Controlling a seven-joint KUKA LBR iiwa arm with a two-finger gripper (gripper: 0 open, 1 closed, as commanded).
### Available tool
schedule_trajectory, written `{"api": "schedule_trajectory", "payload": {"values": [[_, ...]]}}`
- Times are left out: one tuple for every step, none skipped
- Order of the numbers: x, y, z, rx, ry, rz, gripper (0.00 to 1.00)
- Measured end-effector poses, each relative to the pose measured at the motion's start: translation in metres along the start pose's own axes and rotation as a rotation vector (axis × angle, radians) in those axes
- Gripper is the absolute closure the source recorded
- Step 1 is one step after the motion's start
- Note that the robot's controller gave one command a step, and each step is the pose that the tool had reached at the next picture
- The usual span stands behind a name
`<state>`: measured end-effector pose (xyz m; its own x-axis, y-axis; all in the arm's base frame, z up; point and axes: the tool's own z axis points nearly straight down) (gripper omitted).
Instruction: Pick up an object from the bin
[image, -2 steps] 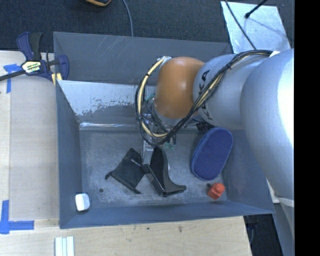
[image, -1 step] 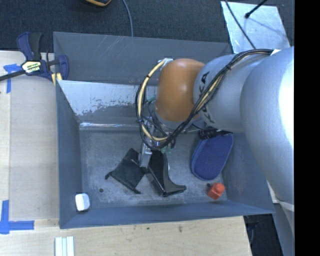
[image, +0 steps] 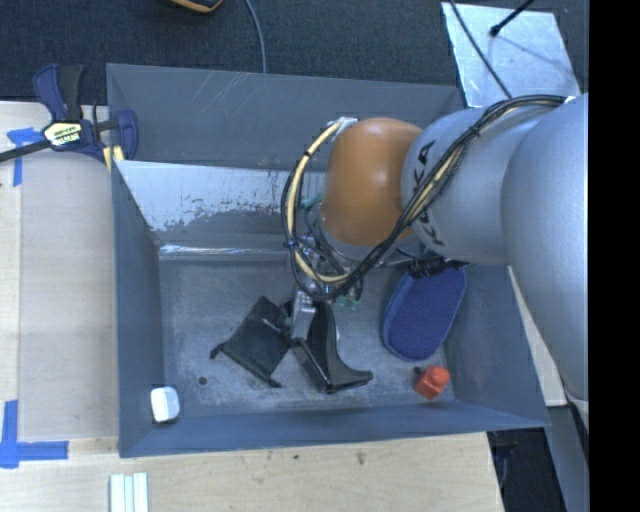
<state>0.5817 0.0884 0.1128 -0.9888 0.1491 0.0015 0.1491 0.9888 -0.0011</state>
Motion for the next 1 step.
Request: {"api": "schedule_trajectory", "payload": {"values": [[0.0476,0.0357,0.0435,-0.003,-0.002,0.140,0.00]]}}
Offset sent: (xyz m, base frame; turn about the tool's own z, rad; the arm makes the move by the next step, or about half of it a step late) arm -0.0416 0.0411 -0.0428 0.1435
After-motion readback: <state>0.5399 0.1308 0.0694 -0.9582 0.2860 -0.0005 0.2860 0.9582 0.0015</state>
